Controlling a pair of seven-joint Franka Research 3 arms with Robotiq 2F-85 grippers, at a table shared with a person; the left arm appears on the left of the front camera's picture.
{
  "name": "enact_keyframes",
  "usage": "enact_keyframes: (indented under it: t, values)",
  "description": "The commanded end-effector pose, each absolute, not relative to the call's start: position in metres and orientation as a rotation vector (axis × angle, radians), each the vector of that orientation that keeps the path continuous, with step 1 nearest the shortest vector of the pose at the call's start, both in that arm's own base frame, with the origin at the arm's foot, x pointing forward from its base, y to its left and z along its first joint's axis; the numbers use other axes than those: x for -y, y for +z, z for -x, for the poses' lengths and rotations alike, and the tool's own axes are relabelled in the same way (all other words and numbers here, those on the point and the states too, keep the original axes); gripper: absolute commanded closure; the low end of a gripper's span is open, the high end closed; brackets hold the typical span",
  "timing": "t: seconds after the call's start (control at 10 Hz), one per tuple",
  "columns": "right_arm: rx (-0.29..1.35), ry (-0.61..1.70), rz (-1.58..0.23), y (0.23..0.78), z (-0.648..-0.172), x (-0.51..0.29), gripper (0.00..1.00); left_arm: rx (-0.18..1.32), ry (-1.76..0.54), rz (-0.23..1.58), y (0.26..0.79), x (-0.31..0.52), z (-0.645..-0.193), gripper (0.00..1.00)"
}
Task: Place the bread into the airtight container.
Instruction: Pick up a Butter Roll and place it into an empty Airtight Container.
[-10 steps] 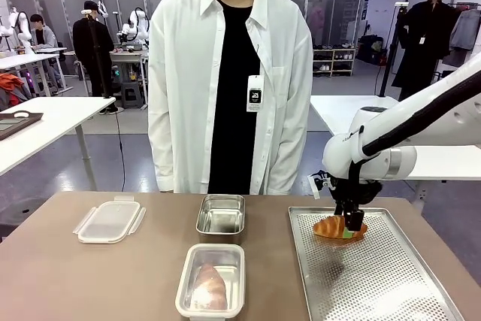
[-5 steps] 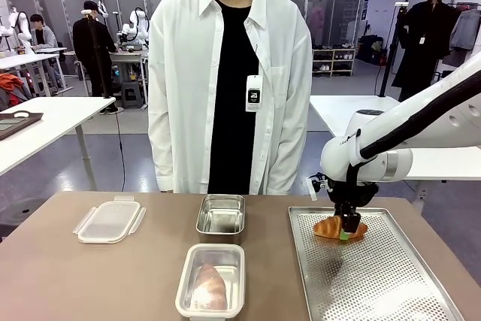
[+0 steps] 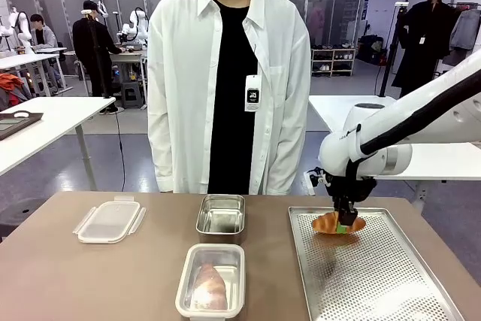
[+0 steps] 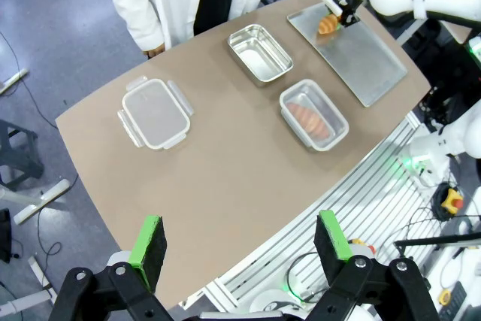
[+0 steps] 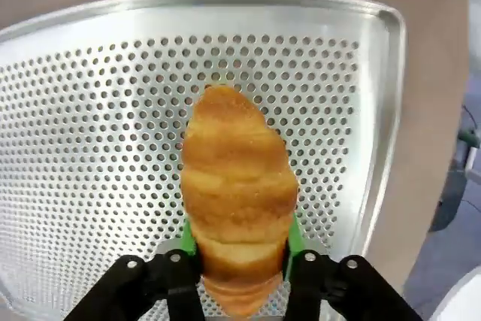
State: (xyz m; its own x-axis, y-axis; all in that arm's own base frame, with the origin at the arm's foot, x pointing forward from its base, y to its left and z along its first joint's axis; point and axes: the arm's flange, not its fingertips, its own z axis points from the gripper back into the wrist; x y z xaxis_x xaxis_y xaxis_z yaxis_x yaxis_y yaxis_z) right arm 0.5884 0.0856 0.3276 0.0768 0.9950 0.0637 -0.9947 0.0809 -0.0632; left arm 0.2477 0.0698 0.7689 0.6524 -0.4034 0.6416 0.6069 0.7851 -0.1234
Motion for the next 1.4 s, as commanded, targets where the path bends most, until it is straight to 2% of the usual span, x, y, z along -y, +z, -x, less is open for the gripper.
enact_keyframes:
  t: [0.0, 0.3, 0.5, 0.9, 1.2, 1.3]
  values:
    - [0.081, 1.45, 0.02, 0.37, -0.573, -0.102, 0.59, 0.636, -0.604, 0.339, 0.771, -0.07, -0.247, 0.0]
    - [0.171, 1.354, 0.033, 0.429, -0.544, -0.138, 0.59, 0.636, -0.604, 0.339, 0.771, -0.07, -0.247, 0.0]
    - [0.169, 1.343, 0.014, 0.441, -0.529, -0.183, 0.59, 0.636, -0.604, 0.339, 0.771, -0.07, -0.247, 0.0]
    - [0.209, 1.397, 0.042, 0.436, -0.513, -0.275, 0.59, 0.636, -0.604, 0.339, 0.771, -0.07, -0.247, 0.0]
    - [0.244, 1.455, 0.03, 0.433, -0.506, -0.284, 0.59, 0.636, -0.604, 0.339, 0.771, -0.07, -0.247, 0.0]
    - [0.211, 1.434, 0.013, 0.432, -0.502, -0.289, 0.59, 0.636, -0.604, 0.339, 0.771, -0.07, -0.247, 0.0]
